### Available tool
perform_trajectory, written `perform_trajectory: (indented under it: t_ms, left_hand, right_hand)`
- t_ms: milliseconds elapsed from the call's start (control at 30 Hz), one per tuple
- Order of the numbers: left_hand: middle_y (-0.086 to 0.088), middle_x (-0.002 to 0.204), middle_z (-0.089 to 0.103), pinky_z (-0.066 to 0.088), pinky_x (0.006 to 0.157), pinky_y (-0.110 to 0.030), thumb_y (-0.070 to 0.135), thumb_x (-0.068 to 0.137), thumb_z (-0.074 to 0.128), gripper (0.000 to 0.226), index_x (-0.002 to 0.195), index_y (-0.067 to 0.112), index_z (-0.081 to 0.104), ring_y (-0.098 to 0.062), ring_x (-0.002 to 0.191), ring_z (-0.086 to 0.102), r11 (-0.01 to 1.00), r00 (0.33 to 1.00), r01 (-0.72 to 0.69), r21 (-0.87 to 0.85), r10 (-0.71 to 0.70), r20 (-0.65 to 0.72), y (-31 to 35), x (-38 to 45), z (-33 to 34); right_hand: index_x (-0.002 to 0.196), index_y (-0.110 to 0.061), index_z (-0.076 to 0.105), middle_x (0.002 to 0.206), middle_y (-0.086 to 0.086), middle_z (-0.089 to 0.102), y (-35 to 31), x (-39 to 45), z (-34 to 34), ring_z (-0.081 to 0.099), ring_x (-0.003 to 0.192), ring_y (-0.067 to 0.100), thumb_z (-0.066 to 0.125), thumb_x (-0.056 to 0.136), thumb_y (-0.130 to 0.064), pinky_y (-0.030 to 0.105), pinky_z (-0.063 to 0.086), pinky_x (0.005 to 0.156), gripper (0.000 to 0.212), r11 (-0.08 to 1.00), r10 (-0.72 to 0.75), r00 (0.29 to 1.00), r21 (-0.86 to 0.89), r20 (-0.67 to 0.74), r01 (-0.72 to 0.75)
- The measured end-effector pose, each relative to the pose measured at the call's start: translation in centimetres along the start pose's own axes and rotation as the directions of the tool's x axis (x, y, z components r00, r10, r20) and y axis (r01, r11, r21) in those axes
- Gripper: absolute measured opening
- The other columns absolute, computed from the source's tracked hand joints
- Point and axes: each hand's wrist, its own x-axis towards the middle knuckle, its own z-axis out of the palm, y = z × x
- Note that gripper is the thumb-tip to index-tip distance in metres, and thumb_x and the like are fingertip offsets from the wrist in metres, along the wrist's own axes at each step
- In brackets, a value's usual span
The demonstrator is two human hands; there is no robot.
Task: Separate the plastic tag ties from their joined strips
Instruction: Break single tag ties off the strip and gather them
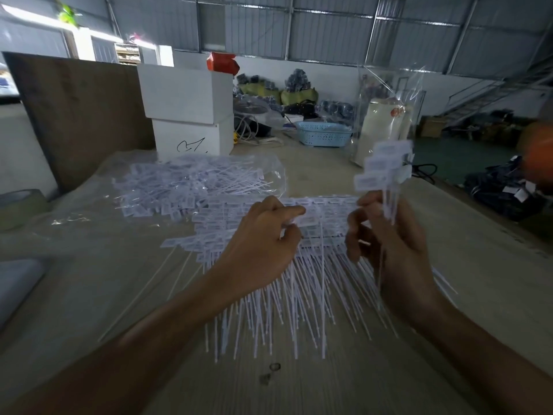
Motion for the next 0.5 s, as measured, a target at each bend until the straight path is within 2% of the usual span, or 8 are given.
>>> perform_trajectory:
  t_ms: [33, 100, 200, 300, 433, 500]
  left_hand:
    - [0.015, 0.099, 0.045, 0.036, 0.085, -0.013, 0.018, 0.100, 0.047, 0.039, 0.138, 0.023, 0.056, -0.010, 0.112, 0.048, 1.000, 1.000, 0.011, -0.014, -0.011, 0.002, 0.0, 0.0, 0.0]
    - [0.011, 0.105, 0.048, 0.031, 0.078, -0.005, 0.019, 0.100, 0.048, 0.036, 0.135, 0.026, 0.058, -0.008, 0.114, 0.049, 0.999, 1.000, 0.021, -0.028, -0.021, 0.004, -0.1, 0.1, 0.1]
    - [0.010, 0.107, 0.048, 0.030, 0.077, -0.005, 0.020, 0.100, 0.049, 0.035, 0.133, 0.026, 0.058, -0.007, 0.114, 0.049, 1.000, 1.000, 0.005, -0.019, -0.005, -0.001, -0.2, 0.2, 0.1]
    - [0.011, 0.106, 0.048, 0.032, 0.077, -0.001, 0.022, 0.100, 0.051, 0.035, 0.134, 0.026, 0.058, -0.005, 0.110, 0.048, 1.000, 1.000, -0.019, -0.002, 0.019, -0.001, 0.0, 0.0, 0.1]
    - [0.012, 0.107, 0.051, 0.029, 0.079, 0.004, 0.024, 0.100, 0.054, 0.033, 0.132, 0.025, 0.059, 0.003, 0.099, 0.047, 0.998, 0.998, -0.062, -0.006, 0.062, -0.033, 0.4, 0.0, 0.0]
    - [0.012, 0.106, 0.053, 0.029, 0.080, 0.004, 0.024, 0.098, 0.058, 0.031, 0.130, 0.022, 0.062, 0.002, 0.097, 0.050, 0.995, 0.993, -0.096, -0.014, 0.095, -0.063, 0.7, 0.0, -0.1]
  right_hand:
    - [0.099, -0.023, 0.062, 0.078, 0.008, 0.057, -0.3, 0.1, -0.1, 0.052, 0.060, 0.022, 0.044, 0.104, -0.026, 0.031, 0.047, 0.052, 0.018, 1.000, -0.003, 1.000, 0.023, -0.029, 0.004]
    - [0.095, -0.023, 0.064, 0.077, 0.008, 0.059, -0.5, 0.3, -0.3, 0.053, 0.060, 0.021, 0.043, 0.105, -0.028, 0.031, 0.047, 0.053, 0.024, 0.998, 0.050, 0.998, 0.025, -0.043, -0.049]
    - [0.089, -0.024, 0.068, 0.074, 0.004, 0.061, -0.9, 0.6, -0.5, 0.056, 0.061, 0.018, 0.043, 0.104, -0.028, 0.028, 0.050, 0.055, 0.029, 0.985, 0.107, 0.992, -0.127, -0.065, -0.114]
    - [0.086, -0.029, 0.070, 0.074, 0.002, 0.063, -2.0, 1.0, -1.1, 0.057, 0.061, 0.017, 0.046, 0.103, -0.028, 0.026, 0.051, 0.055, 0.029, 0.992, 0.053, 0.993, -0.107, -0.110, -0.065]
    - [0.089, -0.019, 0.069, 0.074, 0.002, 0.065, -2.3, 1.2, -1.5, 0.060, 0.063, 0.017, 0.048, 0.101, -0.027, 0.029, 0.053, 0.060, 0.026, 0.969, 0.120, 0.991, -0.208, -0.067, -0.131]
    - [0.090, -0.016, 0.068, 0.074, 0.002, 0.066, -2.4, 1.2, -1.6, 0.061, 0.064, 0.017, 0.047, 0.097, -0.036, 0.027, 0.056, 0.061, 0.030, 0.968, 0.080, 0.994, -0.233, -0.071, -0.094]
